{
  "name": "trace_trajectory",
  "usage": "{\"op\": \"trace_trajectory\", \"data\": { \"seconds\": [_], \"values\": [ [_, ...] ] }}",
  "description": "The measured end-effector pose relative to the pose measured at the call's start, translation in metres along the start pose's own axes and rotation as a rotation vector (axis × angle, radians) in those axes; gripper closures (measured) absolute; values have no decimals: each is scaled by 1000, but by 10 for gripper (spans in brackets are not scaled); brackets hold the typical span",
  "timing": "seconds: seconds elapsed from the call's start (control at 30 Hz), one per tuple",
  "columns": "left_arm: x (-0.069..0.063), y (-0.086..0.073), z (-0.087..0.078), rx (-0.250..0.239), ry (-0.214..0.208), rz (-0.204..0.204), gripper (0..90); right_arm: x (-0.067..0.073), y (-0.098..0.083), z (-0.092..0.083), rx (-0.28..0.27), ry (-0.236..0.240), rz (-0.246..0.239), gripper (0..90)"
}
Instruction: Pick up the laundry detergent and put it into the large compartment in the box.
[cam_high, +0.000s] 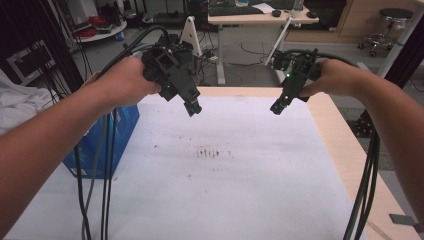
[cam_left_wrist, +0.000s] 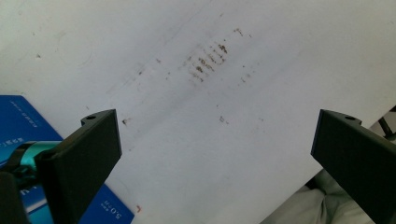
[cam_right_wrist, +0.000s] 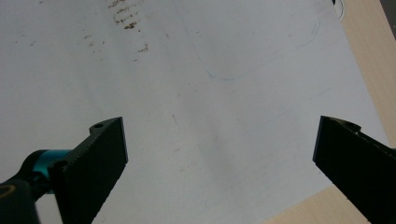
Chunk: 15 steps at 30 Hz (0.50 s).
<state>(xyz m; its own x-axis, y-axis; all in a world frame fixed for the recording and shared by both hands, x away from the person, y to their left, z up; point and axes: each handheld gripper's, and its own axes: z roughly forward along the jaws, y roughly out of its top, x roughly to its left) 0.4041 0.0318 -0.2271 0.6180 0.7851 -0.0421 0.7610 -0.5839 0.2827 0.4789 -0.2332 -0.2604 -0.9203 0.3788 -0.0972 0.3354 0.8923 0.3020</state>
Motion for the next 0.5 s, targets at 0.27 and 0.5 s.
{"op": "trace_trajectory", "data": {
  "seconds": [0.27, 0.5],
  "values": [
    [-4, -2, 24, 13, -16, -49, 16, 2, 1, 2, 4, 2, -1, 22],
    [-6, -5, 38, 30, -25, -60, 16, 3, 1, 10, 10, 14, -2, 22]
  ]
}}
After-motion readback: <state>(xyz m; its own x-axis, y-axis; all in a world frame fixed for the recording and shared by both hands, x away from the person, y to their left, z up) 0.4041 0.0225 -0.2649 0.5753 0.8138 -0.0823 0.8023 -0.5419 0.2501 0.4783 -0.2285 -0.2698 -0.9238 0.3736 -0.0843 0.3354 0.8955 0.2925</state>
